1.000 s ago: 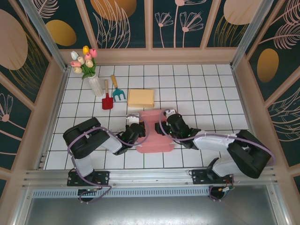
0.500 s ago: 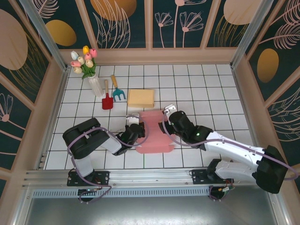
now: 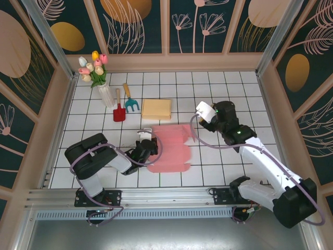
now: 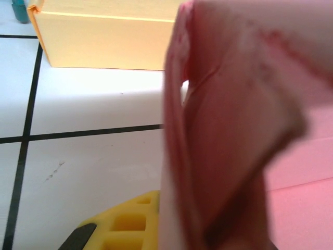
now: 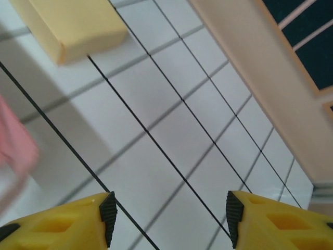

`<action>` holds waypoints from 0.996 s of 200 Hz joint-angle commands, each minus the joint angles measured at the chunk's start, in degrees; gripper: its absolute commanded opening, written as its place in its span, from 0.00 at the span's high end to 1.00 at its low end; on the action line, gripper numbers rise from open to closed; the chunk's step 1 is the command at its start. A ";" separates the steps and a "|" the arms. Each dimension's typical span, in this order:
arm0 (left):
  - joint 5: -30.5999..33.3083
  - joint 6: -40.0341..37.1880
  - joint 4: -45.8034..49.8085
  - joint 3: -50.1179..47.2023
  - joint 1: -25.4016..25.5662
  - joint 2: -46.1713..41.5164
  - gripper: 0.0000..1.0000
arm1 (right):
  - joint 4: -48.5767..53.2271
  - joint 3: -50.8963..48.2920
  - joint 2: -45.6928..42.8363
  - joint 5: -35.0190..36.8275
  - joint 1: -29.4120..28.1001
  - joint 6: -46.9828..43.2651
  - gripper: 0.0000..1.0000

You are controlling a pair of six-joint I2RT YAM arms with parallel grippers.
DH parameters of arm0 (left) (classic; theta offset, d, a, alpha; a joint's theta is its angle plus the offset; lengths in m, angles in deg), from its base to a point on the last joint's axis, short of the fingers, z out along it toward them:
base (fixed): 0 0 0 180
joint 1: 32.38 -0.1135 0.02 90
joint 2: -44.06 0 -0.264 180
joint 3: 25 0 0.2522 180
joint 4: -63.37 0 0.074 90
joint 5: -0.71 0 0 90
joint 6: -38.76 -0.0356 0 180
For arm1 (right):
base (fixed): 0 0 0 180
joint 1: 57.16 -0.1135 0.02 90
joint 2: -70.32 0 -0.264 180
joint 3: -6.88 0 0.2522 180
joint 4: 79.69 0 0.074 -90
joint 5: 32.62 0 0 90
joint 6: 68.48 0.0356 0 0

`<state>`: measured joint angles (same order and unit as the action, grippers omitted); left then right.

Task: Fold the paper box

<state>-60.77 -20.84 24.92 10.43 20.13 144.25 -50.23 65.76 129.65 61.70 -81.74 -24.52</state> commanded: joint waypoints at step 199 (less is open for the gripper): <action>-1.26 -1.92 -2.80 -2.33 0.14 -2.42 1.00 | -14.67 -11.73 11.18 -29.06 -3.95 -7.27 0.49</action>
<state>-62.26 -22.70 23.54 8.35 20.13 141.71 -62.16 53.68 139.72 35.86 -84.74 -34.77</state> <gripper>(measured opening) 0.112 0.521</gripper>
